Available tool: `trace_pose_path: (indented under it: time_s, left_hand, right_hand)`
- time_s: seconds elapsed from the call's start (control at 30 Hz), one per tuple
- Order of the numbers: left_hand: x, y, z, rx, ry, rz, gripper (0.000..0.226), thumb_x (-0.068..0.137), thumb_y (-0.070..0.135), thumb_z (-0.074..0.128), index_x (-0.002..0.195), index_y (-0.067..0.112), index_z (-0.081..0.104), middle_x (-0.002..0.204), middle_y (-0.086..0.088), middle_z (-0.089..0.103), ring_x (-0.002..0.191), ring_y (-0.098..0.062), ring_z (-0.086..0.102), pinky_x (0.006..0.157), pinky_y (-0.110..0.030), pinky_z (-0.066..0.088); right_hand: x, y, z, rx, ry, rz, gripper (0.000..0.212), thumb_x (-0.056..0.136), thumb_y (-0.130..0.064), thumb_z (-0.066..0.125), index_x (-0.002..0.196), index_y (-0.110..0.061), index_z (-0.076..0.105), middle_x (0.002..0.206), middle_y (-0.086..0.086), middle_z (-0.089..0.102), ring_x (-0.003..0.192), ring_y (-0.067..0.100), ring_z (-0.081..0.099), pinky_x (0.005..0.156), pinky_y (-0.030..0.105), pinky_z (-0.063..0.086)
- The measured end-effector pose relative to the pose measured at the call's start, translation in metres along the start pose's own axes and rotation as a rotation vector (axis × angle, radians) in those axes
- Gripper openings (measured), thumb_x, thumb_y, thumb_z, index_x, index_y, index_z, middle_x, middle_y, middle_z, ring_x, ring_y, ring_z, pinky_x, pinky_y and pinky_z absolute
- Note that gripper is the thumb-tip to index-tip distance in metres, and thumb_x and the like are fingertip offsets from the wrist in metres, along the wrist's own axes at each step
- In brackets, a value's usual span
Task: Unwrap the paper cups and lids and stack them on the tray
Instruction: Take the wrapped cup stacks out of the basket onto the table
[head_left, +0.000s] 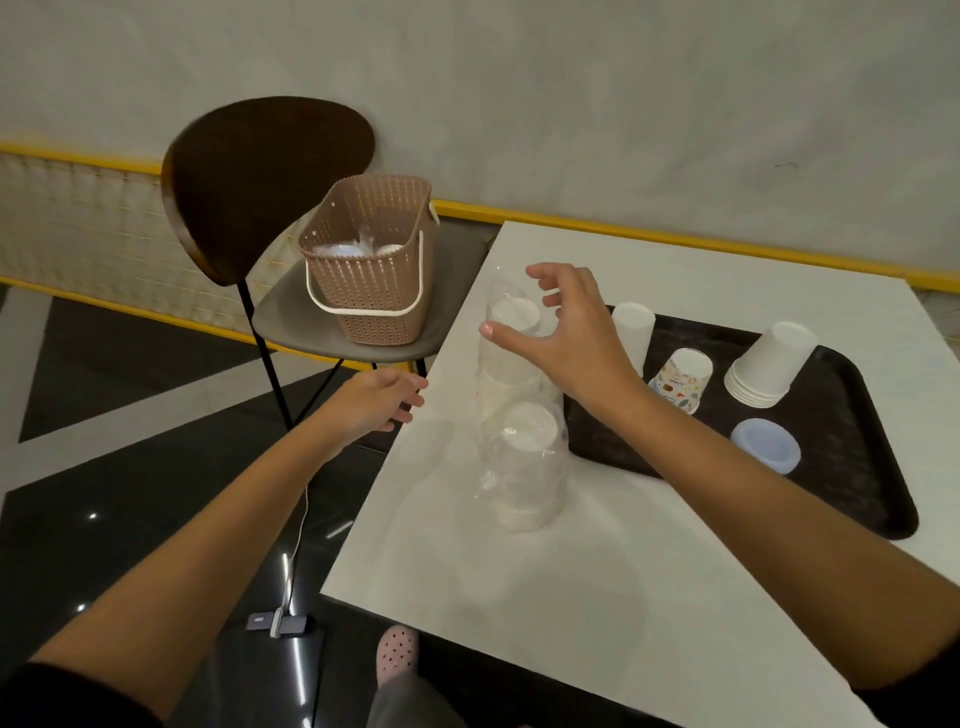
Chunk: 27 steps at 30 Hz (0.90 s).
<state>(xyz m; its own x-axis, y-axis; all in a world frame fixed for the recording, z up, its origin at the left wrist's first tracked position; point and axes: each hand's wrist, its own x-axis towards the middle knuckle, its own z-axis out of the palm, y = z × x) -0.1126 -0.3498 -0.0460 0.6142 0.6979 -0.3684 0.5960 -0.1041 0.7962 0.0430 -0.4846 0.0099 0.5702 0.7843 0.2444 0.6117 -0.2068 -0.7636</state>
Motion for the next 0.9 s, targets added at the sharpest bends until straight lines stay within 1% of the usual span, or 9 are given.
trace_pose_path:
  time_s: [0.07,0.2,0.33,0.47,0.53,0.57,0.63,0.77,0.9]
  left_hand:
    - [0.009,0.003,-0.014,-0.001,0.024,0.029,0.027,0.099,0.027,0.039,0.115,0.016,0.057,0.106,-0.002,0.06,0.096,-0.018,0.058,0.084,-0.029,0.044]
    - [0.036,0.0,-0.054,0.106,0.075,0.158,0.02,0.097,0.027,0.042,0.105,0.024,0.059,0.102,0.002,0.064,0.092,-0.013,0.06,0.07,-0.018,0.043]
    - [0.063,-0.004,-0.097,0.191,0.138,0.256,0.016,0.095,0.028,0.046,0.09,0.037,0.058,0.095,0.006,0.063,0.09,-0.011,0.06,0.072,-0.022,0.042]
    - [0.086,-0.004,-0.135,0.232,0.251,0.324,0.018,0.095,0.023,0.049,0.103,0.024,0.065,0.089,0.005,0.06,0.076,-0.004,0.052,0.061,-0.014,0.037]
    - [0.099,-0.006,-0.15,0.225,0.296,0.356,0.018,0.094,0.019,0.051,0.103,0.018,0.067,0.081,0.006,0.059,0.069,-0.004,0.05,0.056,-0.011,0.035]
    - [0.105,-0.007,-0.156,0.218,0.306,0.374,0.018,0.093,0.017,0.051,0.102,0.017,0.067,0.085,0.005,0.061,0.072,-0.006,0.052,0.059,-0.011,0.036]
    - [0.118,-0.012,-0.167,0.194,0.331,0.418,0.017,0.093,0.015,0.052,0.101,0.017,0.066,0.102,-0.001,0.064,0.086,-0.011,0.057,0.071,-0.015,0.04]
    - [0.148,-0.013,-0.187,0.182,0.364,0.481,0.016,0.091,0.012,0.053,0.1,0.016,0.065,0.107,-0.002,0.062,0.087,-0.004,0.053,0.071,-0.007,0.04]
    - [0.181,-0.007,-0.199,0.214,0.303,0.491,0.021,0.091,0.012,0.054,0.11,0.016,0.062,0.116,0.0,0.056,0.112,-0.014,0.051,0.093,-0.022,0.037]
  right_hand:
    - [0.013,-0.009,0.003,-0.022,-0.035,-0.026,0.061,0.079,-0.042,0.068,0.13,-0.02,0.042,0.134,0.002,0.041,0.118,0.014,0.046,0.089,0.02,0.04]
    - [0.052,-0.029,0.016,-0.101,-0.117,-0.078,0.051,0.085,-0.038,0.063,0.128,-0.018,0.045,0.132,0.001,0.045,0.115,0.011,0.046,0.086,0.019,0.038]
    - [0.097,-0.048,0.036,-0.172,-0.201,-0.115,0.046,0.086,-0.037,0.062,0.125,-0.018,0.047,0.126,0.001,0.048,0.104,0.005,0.043,0.085,0.022,0.038]
    - [0.144,-0.062,0.07,-0.234,-0.302,-0.116,0.045,0.085,-0.034,0.064,0.123,-0.015,0.049,0.121,0.005,0.051,0.103,0.012,0.049,0.081,0.024,0.04]
    - [0.167,-0.065,0.09,-0.247,-0.34,-0.101,0.046,0.084,-0.033,0.065,0.123,-0.013,0.049,0.119,0.006,0.053,0.101,0.015,0.051,0.082,0.026,0.041]
    - [0.179,-0.065,0.099,-0.253,-0.352,-0.088,0.045,0.085,-0.032,0.065,0.123,-0.012,0.049,0.119,0.007,0.053,0.103,0.016,0.051,0.083,0.026,0.041]
    - [0.199,-0.063,0.117,-0.272,-0.369,-0.051,0.045,0.085,-0.028,0.064,0.124,-0.011,0.049,0.12,0.008,0.052,0.108,0.019,0.051,0.084,0.026,0.039]
    - [0.236,-0.052,0.15,-0.344,-0.412,0.014,0.048,0.085,-0.022,0.064,0.127,-0.008,0.046,0.125,0.011,0.051,0.115,0.023,0.048,0.088,0.028,0.039]
    - [0.262,-0.039,0.179,-0.512,-0.54,0.084,0.06,0.083,-0.019,0.066,0.135,-0.008,0.037,0.136,0.012,0.042,0.122,0.028,0.045,0.096,0.034,0.041]
